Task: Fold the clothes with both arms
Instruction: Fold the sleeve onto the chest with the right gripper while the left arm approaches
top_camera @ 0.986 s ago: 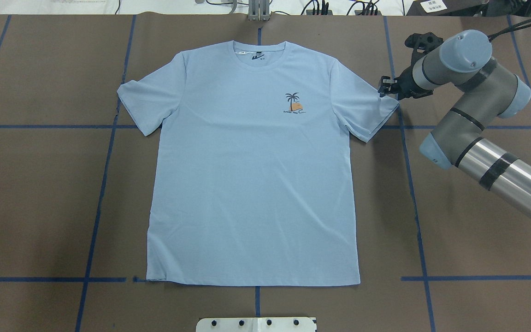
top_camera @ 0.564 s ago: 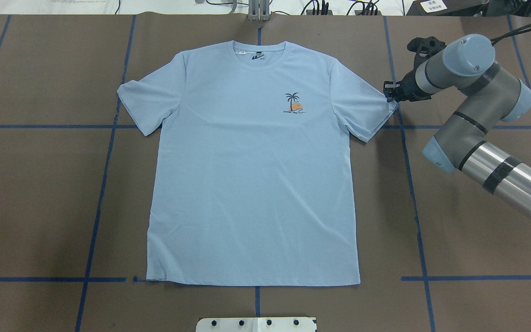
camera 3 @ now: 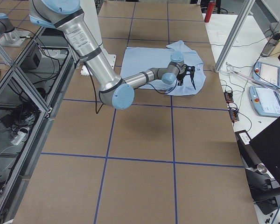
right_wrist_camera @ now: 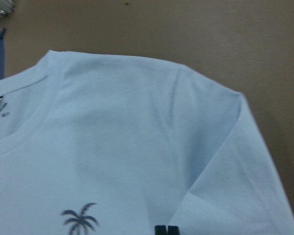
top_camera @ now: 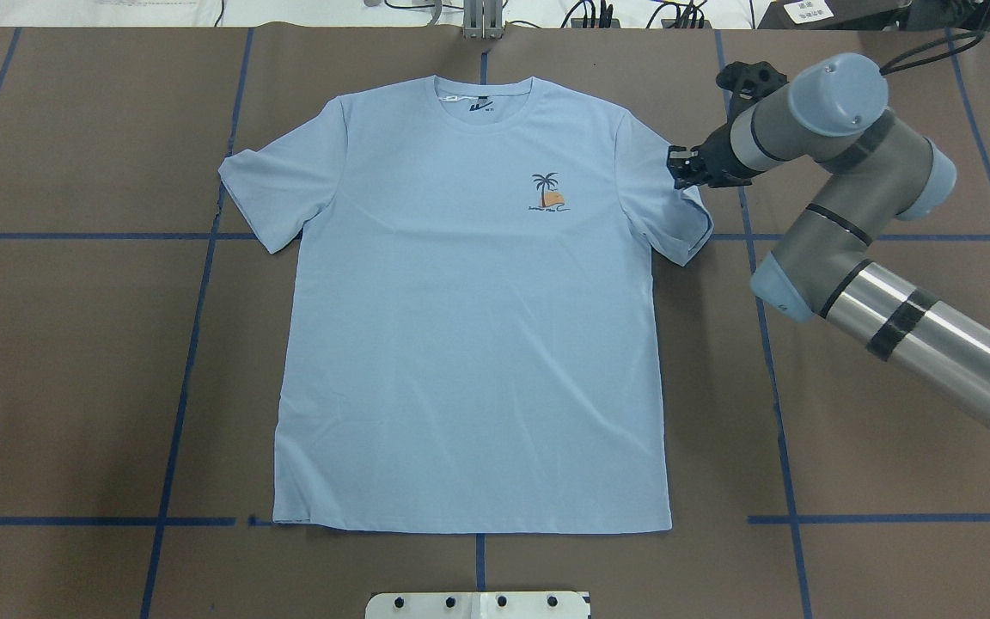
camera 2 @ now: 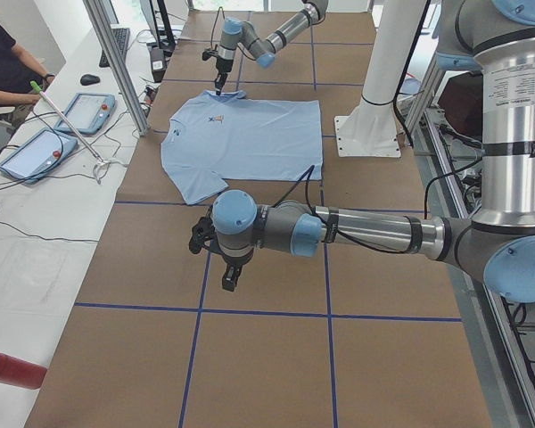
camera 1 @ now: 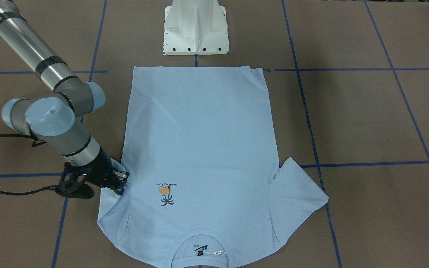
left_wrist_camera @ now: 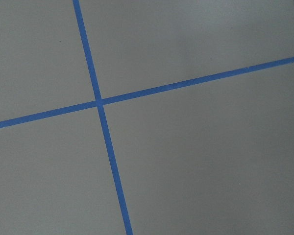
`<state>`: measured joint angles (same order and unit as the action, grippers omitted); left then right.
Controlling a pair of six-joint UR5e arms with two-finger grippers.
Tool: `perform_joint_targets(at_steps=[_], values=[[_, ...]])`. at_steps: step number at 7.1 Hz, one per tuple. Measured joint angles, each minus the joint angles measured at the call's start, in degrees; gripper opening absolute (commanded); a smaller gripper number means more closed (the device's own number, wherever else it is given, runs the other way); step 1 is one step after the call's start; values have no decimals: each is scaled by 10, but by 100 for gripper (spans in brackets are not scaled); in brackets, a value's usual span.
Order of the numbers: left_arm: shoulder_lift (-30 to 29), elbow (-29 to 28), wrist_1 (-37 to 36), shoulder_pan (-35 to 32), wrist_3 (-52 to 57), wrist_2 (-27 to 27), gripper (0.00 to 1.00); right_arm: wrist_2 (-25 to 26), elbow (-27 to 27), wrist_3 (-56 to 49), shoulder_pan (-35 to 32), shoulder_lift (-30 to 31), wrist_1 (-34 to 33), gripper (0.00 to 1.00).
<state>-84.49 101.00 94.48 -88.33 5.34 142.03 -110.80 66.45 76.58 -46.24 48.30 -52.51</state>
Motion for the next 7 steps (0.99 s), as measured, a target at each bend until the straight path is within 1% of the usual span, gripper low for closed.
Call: perform_joint_targets(at_steps=[1, 2, 3, 4, 5, 6, 7], values=[[0, 0, 0, 0, 0, 0, 100, 24, -55, 30, 17, -61, -7, 0], [-1, 0, 0, 0, 0, 0, 100, 39, -89, 42, 23, -96, -9, 22], [-2, 1, 0, 1, -1, 0, 100, 53, -120, 46, 26, -125, -10, 99], [-8, 3, 1, 2, -8, 1, 100, 72, -147, 47, 32, -151, -10, 100], [-19, 5, 13, 13, -35, 5, 100, 97, -154, 47, 46, -165, -8, 100], [-35, 0, 55, 44, -95, 12, 100, 113, -140, 49, 60, -168, -8, 100], [-61, -16, 121, 86, -181, 15, 100, 120, -101, 60, 70, -157, -7, 100]])
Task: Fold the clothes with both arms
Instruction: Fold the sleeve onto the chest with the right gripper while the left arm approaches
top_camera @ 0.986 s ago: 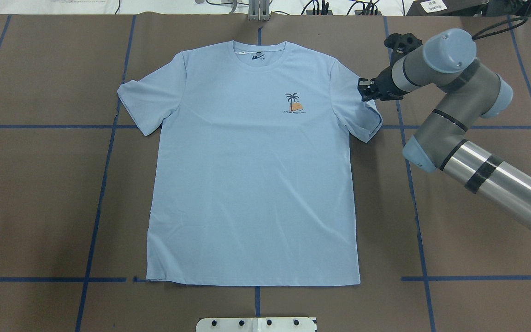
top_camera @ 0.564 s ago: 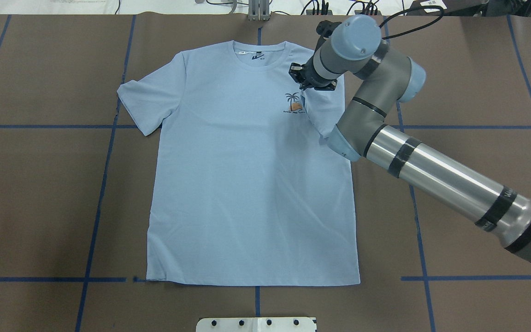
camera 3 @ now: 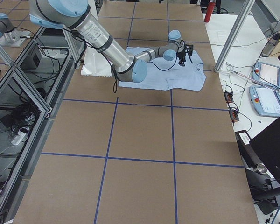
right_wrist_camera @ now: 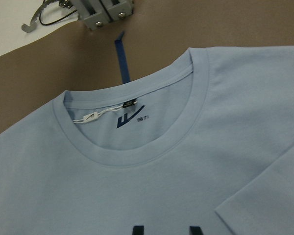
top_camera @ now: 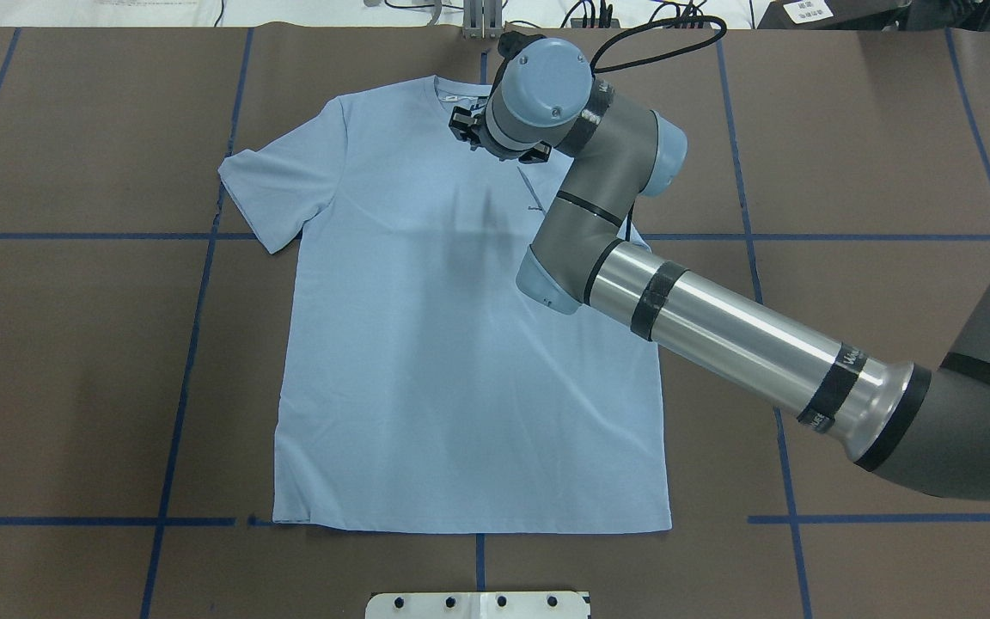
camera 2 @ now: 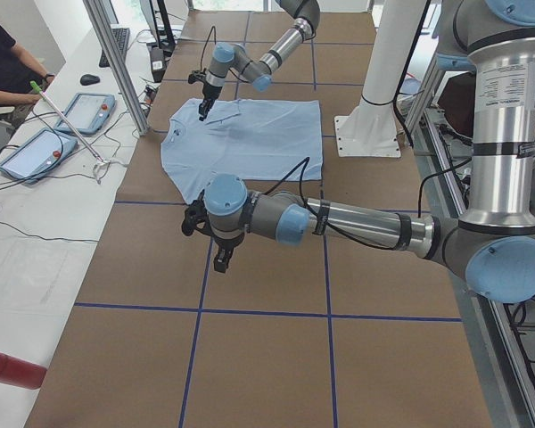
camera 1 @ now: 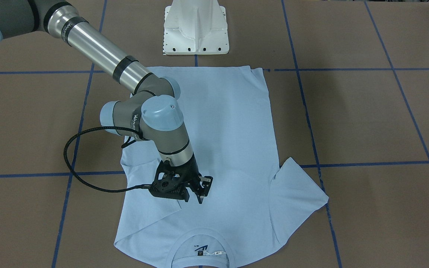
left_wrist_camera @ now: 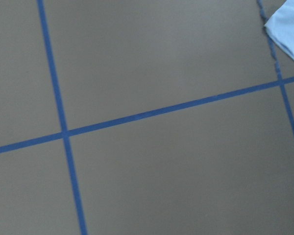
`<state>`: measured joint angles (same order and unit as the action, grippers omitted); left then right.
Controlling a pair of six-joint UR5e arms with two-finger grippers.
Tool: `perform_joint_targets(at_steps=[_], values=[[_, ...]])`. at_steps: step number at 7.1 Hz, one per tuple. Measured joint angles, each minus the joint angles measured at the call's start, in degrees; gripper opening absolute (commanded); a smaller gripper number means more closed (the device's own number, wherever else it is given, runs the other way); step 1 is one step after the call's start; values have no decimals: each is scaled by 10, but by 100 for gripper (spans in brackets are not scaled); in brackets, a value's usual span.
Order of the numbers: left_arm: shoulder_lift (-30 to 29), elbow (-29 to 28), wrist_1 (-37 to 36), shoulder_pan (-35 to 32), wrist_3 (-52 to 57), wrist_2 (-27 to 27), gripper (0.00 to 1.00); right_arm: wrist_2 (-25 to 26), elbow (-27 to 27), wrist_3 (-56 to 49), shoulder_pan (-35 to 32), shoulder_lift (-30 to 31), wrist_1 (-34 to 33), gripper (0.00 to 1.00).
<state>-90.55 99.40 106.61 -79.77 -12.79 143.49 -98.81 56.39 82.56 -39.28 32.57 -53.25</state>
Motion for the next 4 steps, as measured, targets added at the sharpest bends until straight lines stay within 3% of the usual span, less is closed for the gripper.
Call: perform_joint_targets(at_steps=[2, 4], values=[[-81, -51, 97, 74, -161, -2, 100, -5, 145, 33, 6, 90, 1, 100], [-187, -144, 148, 149, -327, -50, 99, -24, 307, 53, 7, 210, 2, 100]])
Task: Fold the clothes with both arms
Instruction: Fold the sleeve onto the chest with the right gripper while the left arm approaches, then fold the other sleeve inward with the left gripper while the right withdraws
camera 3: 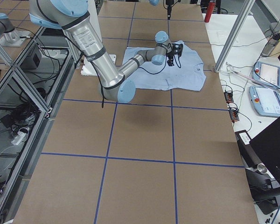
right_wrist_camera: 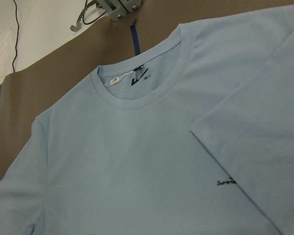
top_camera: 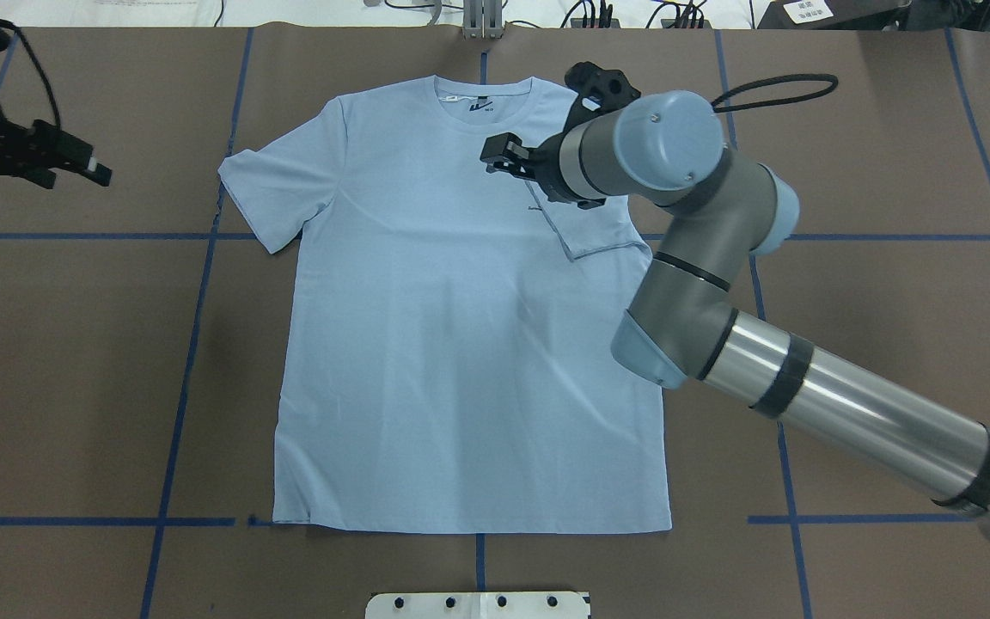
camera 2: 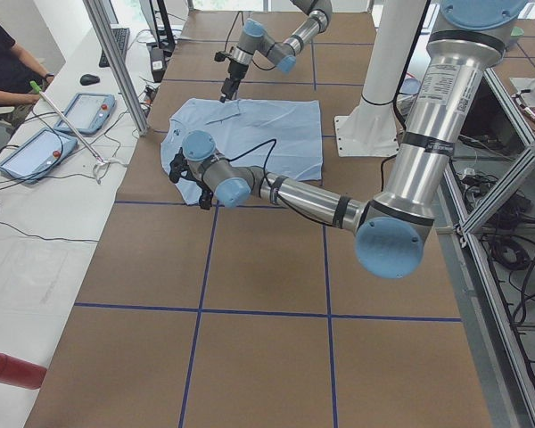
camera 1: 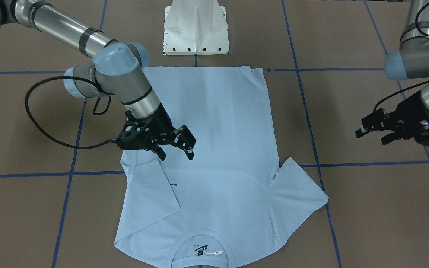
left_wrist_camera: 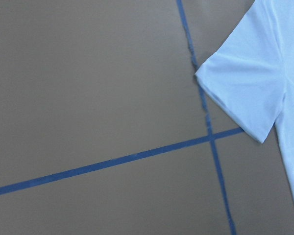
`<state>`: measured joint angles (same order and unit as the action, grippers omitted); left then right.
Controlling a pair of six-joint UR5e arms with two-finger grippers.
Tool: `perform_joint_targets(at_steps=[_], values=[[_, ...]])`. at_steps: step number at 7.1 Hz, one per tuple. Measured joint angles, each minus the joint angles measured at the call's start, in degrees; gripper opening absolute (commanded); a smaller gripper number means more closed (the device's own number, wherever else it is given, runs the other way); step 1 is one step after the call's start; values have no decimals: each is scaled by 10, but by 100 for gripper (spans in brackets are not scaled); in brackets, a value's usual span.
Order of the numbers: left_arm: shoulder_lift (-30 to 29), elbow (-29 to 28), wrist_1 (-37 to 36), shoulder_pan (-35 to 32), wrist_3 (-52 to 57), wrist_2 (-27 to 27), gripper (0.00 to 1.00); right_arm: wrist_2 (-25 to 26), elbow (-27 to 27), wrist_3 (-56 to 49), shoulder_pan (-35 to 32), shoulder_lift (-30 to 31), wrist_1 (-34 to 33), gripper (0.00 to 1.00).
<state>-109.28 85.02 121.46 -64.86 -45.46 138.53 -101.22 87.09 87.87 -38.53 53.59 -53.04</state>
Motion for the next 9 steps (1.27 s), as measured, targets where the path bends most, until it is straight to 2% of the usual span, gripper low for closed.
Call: perform_joint_targets(at_steps=[1, 3, 4, 6, 7, 8, 9], values=[[-55, -73, 46, 28, -65, -57, 96, -4, 48, 12, 0, 38, 1, 100], [-138, -218, 136, 75, -135, -193, 82, -5, 78, 36, 4, 67, 2, 100], [-153, -252, 156, 89, -144, -224, 74, -3, 79, 37, 9, 73, 2, 100], [-162, -273, 167, 104, -148, -248, 65, 6, 76, 36, 19, 76, 2, 100], [-162, -274, 167, 107, -148, -250, 40, 10, 76, 36, 20, 76, 2, 100], [-161, -274, 168, 111, -148, -251, 0, 13, 76, 36, 22, 76, 2, 100], [-161, -274, 168, 113, -147, -251, 0, 14, 75, 37, 23, 75, 2, 100]])
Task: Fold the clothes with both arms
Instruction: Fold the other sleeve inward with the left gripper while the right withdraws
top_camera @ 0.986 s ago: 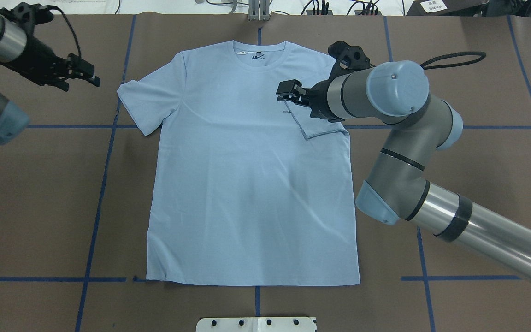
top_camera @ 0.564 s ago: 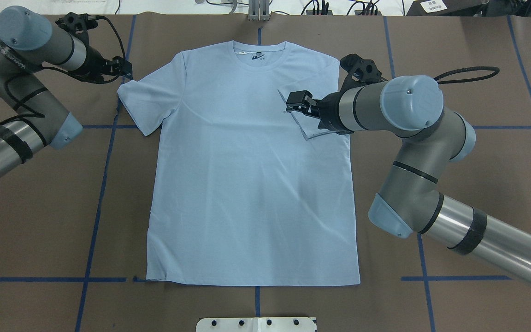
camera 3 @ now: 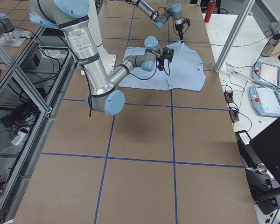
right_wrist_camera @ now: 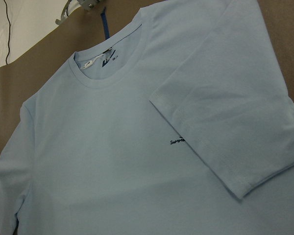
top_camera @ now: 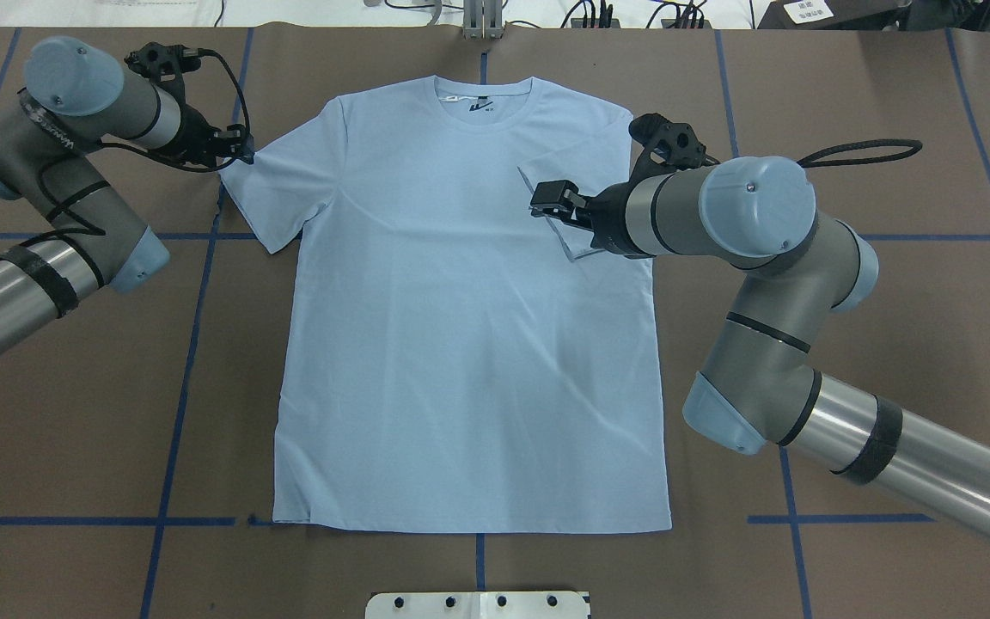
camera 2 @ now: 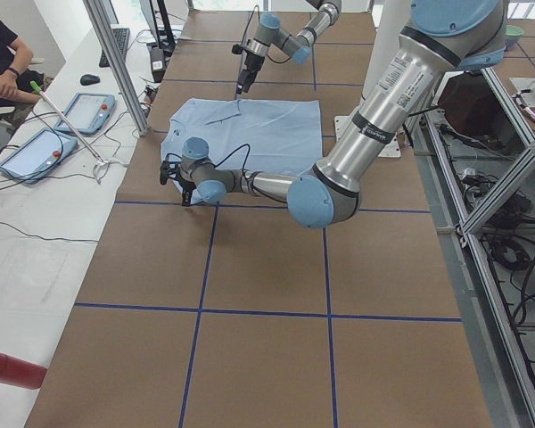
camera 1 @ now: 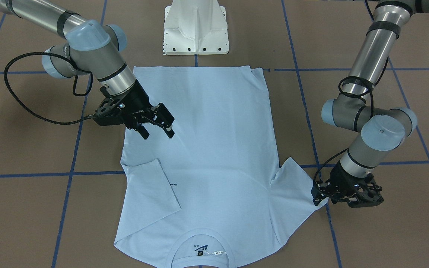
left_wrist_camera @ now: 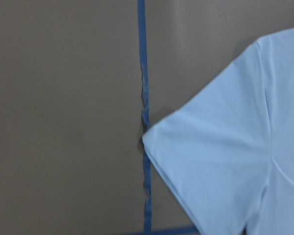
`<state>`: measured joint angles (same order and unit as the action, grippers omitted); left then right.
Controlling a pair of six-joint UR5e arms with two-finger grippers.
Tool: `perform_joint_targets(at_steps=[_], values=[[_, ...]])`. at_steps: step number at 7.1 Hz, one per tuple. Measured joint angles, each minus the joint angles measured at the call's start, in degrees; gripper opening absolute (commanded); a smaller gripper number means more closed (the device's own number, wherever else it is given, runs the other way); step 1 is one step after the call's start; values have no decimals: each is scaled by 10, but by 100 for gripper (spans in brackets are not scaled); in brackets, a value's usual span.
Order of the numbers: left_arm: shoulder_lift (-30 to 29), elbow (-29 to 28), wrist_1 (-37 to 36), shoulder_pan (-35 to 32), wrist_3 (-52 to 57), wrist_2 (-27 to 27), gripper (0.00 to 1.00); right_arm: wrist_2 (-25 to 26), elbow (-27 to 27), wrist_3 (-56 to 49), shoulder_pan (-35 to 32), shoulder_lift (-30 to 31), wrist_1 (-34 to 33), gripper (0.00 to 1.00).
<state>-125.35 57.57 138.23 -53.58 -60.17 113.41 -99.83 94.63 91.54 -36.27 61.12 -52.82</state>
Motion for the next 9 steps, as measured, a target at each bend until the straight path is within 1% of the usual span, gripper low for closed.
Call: perform_joint_targets(at_steps=[2, 3, 4, 5, 6, 7, 8, 9], values=[[1, 5, -1, 1, 2, 1, 0, 6, -1, 1, 2, 0, 0, 100], [1, 19, -5, 0, 1, 4, 0, 11, -1, 1, 4, 0, 0, 100], [0, 45, -16, -1, -2, 11, 0, 14, -1, 1, 6, 0, 0, 100], [-3, 70, -29, 1, -25, 21, 0, 15, -1, 1, 7, 0, 0, 100], [-8, 86, -36, 11, -72, 26, 0, 15, -1, 2, 7, 0, 0, 100], [-21, 91, -39, 31, -120, 23, 0, 16, -1, 2, 8, 0, 0, 100], [-45, 80, -38, 54, -160, 5, 0, 16, -1, 2, 9, 0, 0, 100], [-73, 55, -36, 71, -187, -27, 0, 17, -1, 2, 9, 1, 0, 100]])
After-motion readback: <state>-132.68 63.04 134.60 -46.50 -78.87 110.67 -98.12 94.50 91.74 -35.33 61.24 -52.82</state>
